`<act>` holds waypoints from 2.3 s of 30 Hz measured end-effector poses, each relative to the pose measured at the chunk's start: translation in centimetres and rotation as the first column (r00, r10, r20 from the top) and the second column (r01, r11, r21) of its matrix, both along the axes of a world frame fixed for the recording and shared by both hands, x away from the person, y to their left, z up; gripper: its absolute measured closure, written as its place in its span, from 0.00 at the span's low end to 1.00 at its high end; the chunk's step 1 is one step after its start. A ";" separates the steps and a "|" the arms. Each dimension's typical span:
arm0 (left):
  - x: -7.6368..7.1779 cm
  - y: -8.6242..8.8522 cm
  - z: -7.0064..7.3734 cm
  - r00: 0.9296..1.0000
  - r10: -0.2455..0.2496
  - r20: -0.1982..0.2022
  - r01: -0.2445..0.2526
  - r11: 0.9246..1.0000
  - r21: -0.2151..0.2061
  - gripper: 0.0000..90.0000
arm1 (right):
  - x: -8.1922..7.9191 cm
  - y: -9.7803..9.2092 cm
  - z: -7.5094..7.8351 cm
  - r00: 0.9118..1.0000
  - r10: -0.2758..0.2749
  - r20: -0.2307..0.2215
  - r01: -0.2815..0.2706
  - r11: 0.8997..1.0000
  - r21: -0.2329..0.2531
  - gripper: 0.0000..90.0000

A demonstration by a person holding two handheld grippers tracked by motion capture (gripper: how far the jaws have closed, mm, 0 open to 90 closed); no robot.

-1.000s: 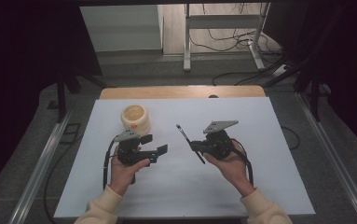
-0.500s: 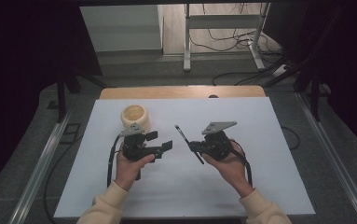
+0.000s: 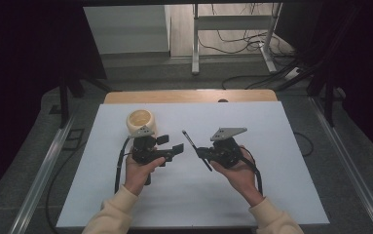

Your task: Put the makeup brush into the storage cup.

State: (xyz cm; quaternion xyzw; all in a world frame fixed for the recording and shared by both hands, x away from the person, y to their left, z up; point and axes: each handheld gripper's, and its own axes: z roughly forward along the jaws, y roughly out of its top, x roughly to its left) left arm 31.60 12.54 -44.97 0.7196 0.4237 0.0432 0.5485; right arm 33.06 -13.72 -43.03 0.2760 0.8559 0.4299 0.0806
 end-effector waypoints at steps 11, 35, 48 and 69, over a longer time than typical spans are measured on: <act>0.8 -1.5 0.0 0.999 -0.031 -0.009 0.031 0.999 -0.025 0.26 | -0.1 0.1 -0.1 1.000 -0.001 0.006 0.001 1.000 0.003 0.93; 1.6 -2.5 -0.1 0.997 -0.058 -0.042 0.055 0.996 -0.067 0.35 | -0.1 0.1 -0.2 1.000 0.001 0.029 -0.001 1.000 0.007 0.93; 2.0 -2.7 -0.6 0.994 -0.106 -0.022 0.102 0.987 -0.128 0.71 | -0.1 0.3 -0.4 0.999 0.009 0.037 -0.009 1.000 0.008 0.93; 1.7 -2.2 0.1 0.992 -0.125 0.021 0.126 0.979 -0.160 0.93 | 0.1 0.0 -0.6 1.000 0.008 0.023 -0.009 0.999 0.040 0.68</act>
